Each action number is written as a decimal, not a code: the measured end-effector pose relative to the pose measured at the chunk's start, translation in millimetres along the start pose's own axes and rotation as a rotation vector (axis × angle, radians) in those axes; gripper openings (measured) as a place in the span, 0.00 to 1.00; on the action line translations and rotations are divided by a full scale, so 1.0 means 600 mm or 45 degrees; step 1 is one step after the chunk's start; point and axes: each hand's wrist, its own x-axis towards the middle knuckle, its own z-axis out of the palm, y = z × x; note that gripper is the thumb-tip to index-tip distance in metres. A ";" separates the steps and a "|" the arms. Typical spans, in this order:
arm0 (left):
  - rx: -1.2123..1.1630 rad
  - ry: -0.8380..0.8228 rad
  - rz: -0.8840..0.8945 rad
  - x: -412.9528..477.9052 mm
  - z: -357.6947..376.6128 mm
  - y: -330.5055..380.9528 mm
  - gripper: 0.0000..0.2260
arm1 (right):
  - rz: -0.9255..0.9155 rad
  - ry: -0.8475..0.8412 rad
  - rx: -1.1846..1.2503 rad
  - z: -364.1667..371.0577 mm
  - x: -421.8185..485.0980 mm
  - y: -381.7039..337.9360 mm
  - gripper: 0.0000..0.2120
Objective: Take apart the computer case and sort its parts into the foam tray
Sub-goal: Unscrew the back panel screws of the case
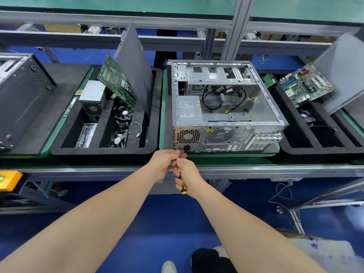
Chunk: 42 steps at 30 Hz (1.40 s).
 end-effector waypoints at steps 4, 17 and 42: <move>0.011 0.021 -0.014 0.002 0.002 0.000 0.12 | -0.419 0.392 -0.902 0.014 0.004 0.007 0.14; -0.070 0.250 -0.032 0.002 0.014 -0.009 0.09 | -0.634 0.547 -1.579 -0.001 0.024 0.016 0.11; -0.033 0.040 -0.057 0.007 -0.009 0.007 0.10 | -0.126 0.067 -0.084 0.012 0.005 -0.001 0.16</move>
